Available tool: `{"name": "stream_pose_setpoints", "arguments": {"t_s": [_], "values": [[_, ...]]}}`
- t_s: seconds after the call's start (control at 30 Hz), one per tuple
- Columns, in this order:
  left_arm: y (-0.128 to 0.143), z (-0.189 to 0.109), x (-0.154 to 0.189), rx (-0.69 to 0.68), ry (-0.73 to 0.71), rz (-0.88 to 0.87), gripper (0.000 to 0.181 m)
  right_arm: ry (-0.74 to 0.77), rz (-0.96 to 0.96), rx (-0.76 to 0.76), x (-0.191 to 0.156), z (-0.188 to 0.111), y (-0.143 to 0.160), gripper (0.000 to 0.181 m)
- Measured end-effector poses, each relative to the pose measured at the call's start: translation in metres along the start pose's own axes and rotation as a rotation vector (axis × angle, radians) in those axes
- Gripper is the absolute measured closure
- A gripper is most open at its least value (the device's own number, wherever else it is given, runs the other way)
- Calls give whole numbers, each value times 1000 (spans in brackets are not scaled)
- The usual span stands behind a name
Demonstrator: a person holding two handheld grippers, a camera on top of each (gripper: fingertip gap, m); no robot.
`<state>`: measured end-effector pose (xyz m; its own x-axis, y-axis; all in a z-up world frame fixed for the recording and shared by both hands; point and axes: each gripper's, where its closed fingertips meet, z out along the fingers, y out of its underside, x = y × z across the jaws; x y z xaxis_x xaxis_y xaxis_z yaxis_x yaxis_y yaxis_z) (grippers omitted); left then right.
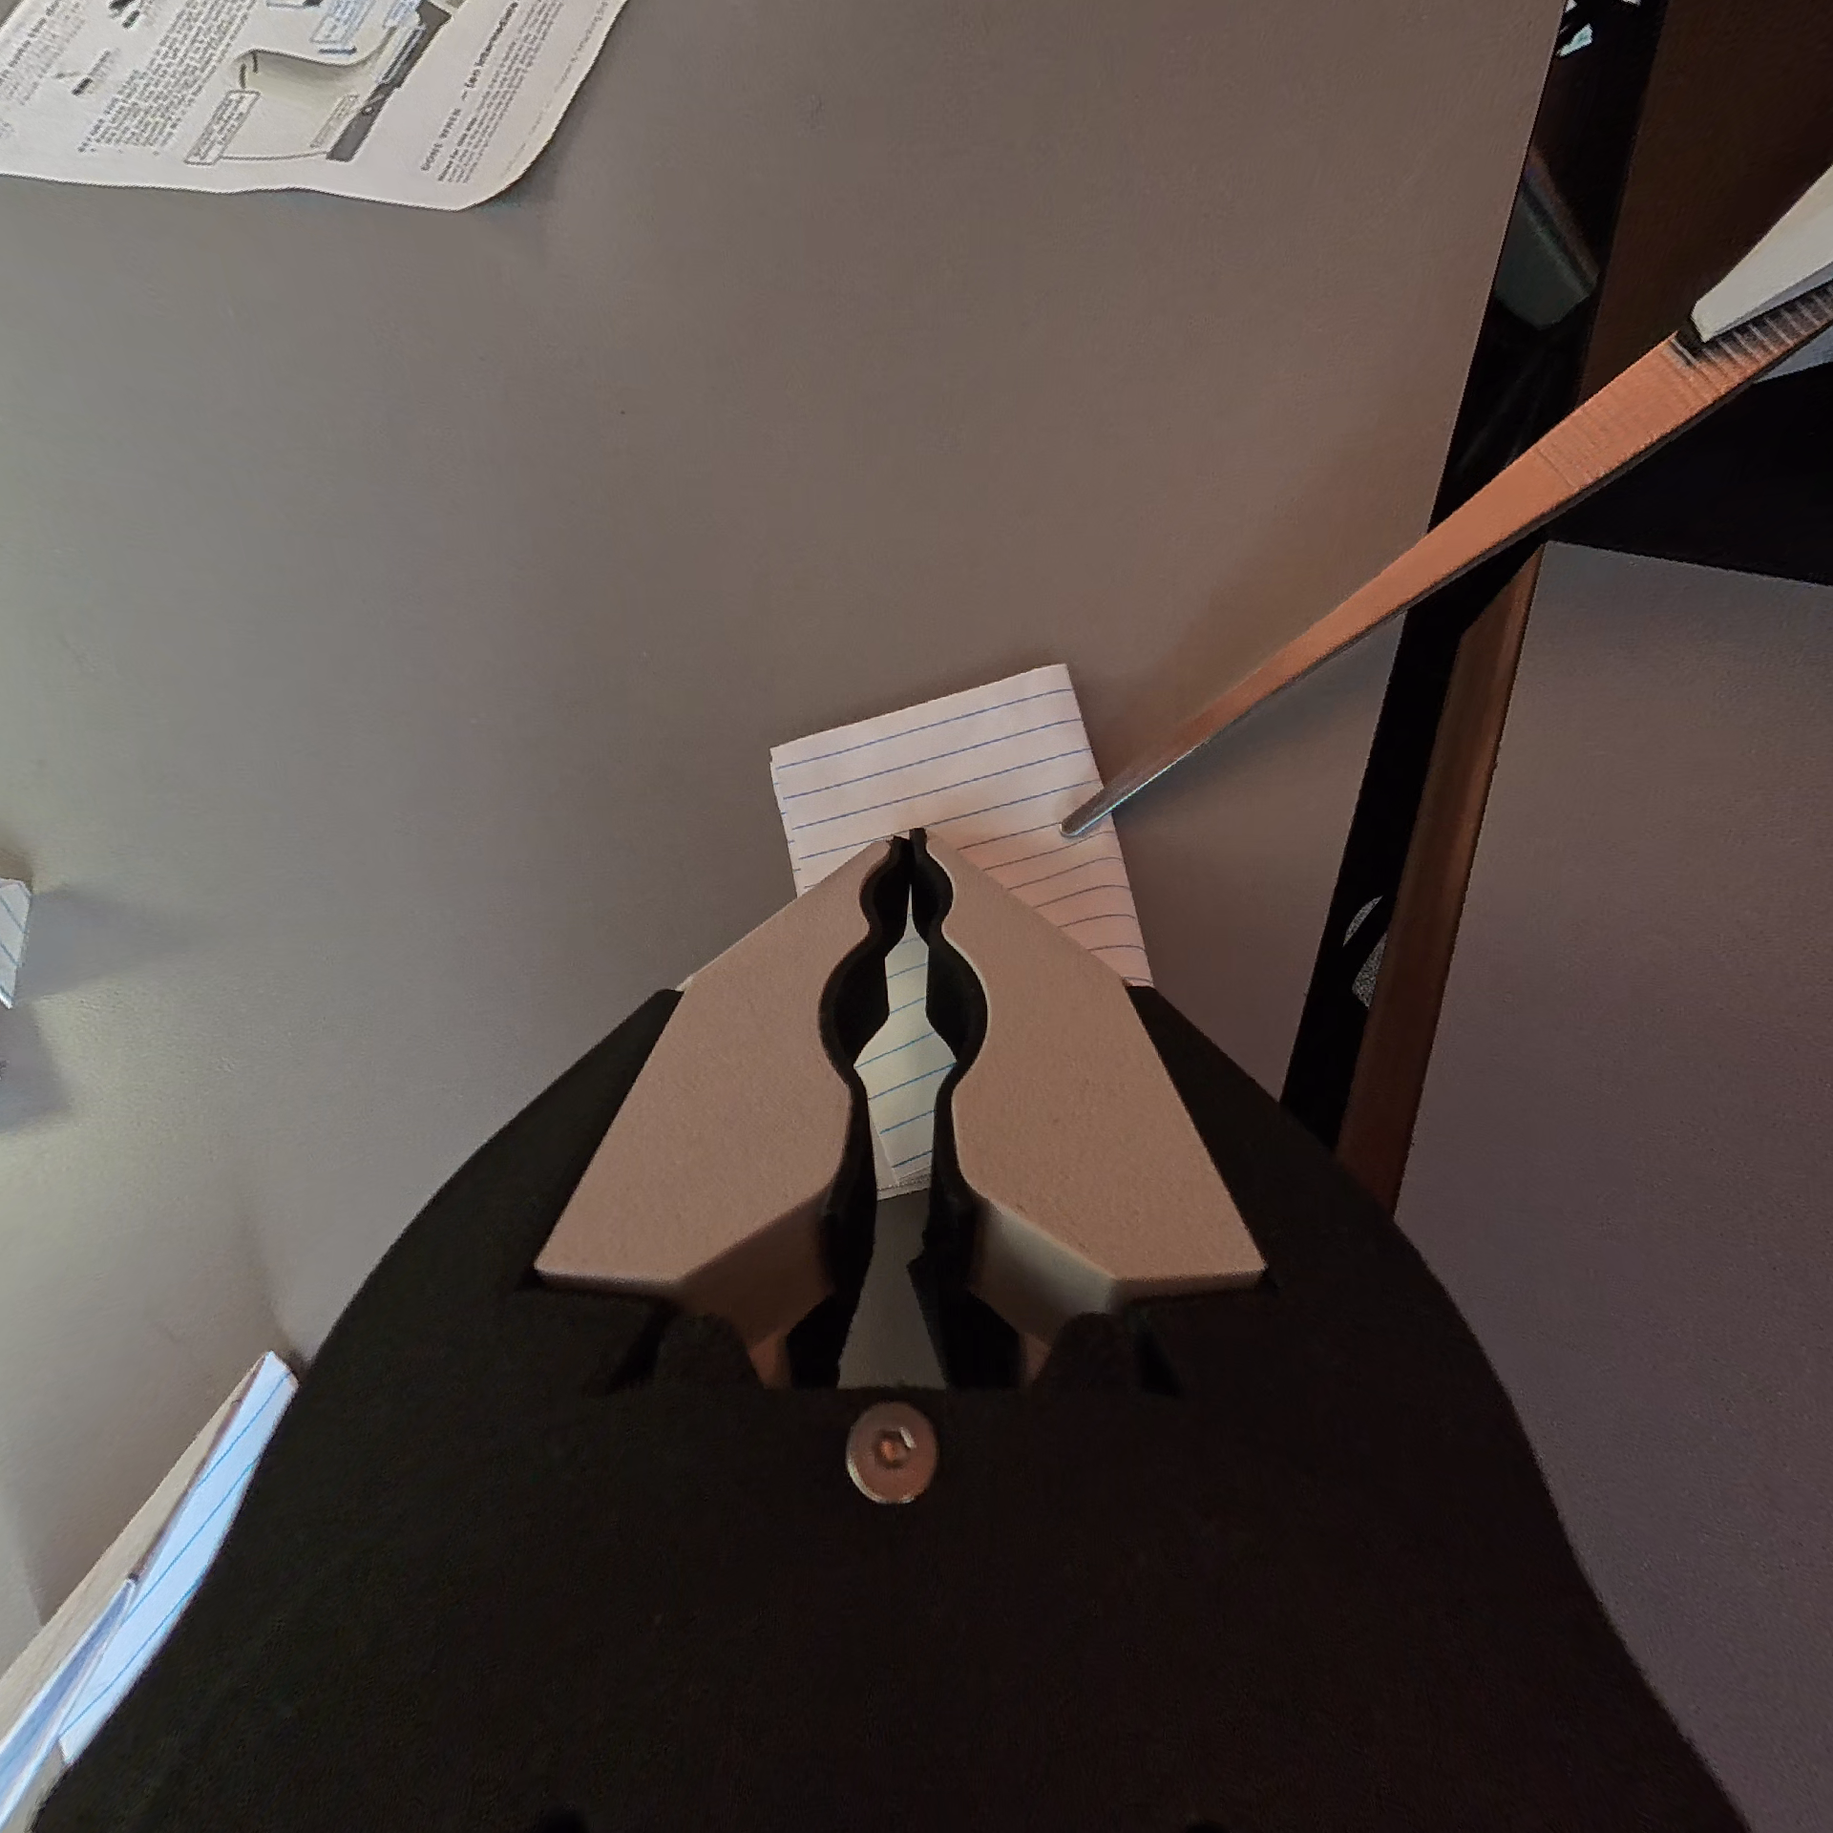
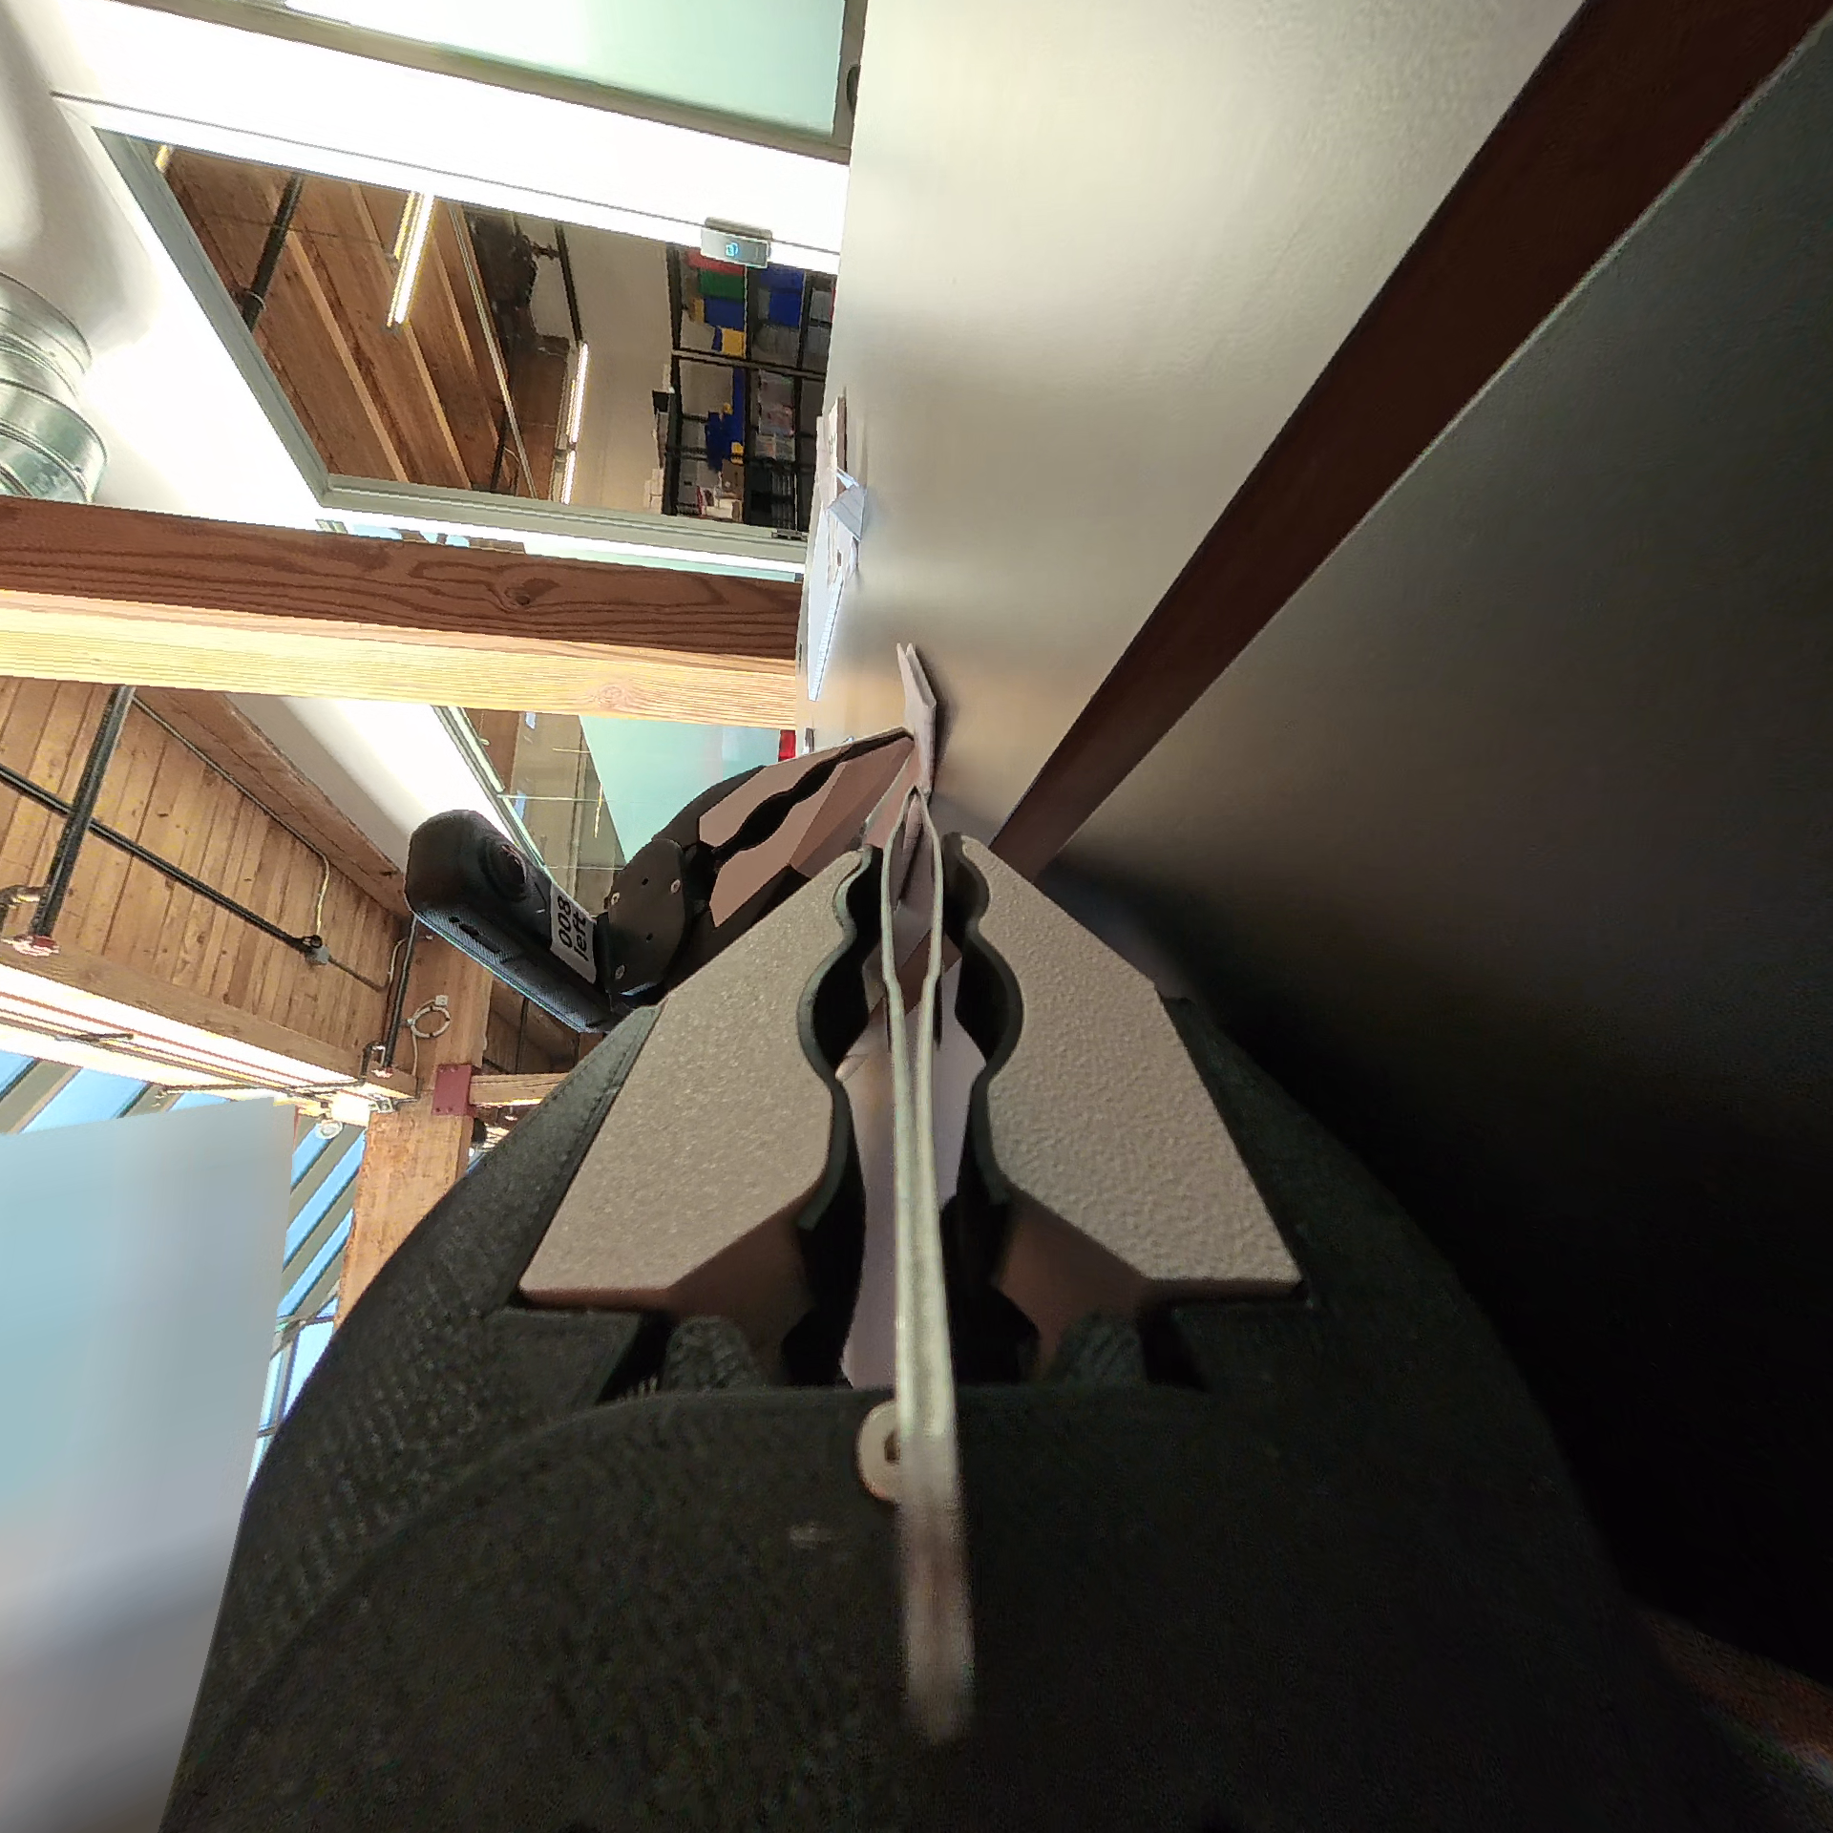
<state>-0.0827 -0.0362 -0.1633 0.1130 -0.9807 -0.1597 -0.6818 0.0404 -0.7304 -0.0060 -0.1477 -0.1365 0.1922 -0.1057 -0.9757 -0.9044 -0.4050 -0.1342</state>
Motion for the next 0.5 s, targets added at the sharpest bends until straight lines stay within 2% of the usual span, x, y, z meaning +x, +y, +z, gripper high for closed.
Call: {"name": "stream_pose_setpoints", "arguments": {"t_s": [0.17, 0.37, 0.5], "values": [[0, 0, 0, -2, 10, -4, 181, -4, 16, -41, -3, 5, 14, 171], [0, 0, 0, 3, 3, 3, 181, 23, -25, -9, 1, 1, 2, 171], [0, 0, 0, -1, 7, 3, 181, 27, -26, -24, 1, 1, 7, 170]]}}
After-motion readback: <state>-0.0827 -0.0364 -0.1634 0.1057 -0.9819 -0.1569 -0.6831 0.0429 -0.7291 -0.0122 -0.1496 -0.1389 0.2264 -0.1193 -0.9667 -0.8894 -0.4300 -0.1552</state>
